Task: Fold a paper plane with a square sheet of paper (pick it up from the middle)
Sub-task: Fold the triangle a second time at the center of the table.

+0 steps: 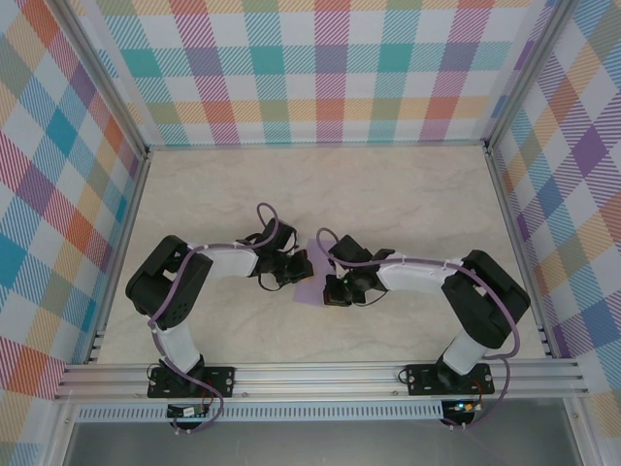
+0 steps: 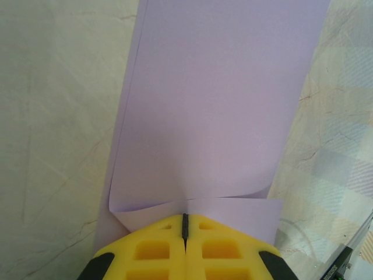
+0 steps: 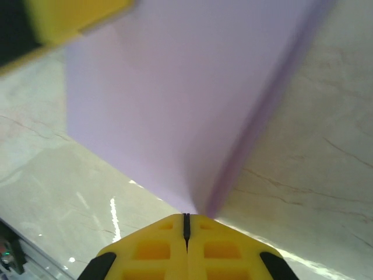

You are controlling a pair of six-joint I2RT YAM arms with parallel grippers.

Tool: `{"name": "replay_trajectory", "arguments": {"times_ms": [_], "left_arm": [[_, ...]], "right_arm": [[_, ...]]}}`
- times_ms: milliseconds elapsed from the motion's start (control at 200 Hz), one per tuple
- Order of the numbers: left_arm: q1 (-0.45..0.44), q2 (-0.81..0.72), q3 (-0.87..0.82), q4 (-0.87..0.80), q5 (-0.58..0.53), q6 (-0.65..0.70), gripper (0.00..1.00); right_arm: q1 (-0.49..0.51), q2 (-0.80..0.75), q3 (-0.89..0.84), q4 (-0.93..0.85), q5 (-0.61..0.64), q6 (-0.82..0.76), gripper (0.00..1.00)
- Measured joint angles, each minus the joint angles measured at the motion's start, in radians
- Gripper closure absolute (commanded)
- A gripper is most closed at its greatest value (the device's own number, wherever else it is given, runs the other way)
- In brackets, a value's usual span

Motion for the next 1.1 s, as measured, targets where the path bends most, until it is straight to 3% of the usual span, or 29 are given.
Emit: {"name": "replay_trajectory", "arguments": {"times_ms": [235, 535, 1100], "left_arm": [[0.000, 0.000, 0.000, 0.000, 0.000, -0.001, 1.00], [0.000, 0.000, -0.005, 0.006, 0.001, -0.003, 1.00], [0.000, -0.001, -0.011, 0.015, 0.000, -0.012, 1.00]], "right_arm": [[0.000, 0.091, 0.139, 0.027, 0.020, -0.014, 1.00], [-0.007, 0.168, 0.154, 0.018, 0.023, -0.021, 1.00], [-0.011, -0.042, -0.145, 0.094, -0.066, 0.024, 1.00]]}}
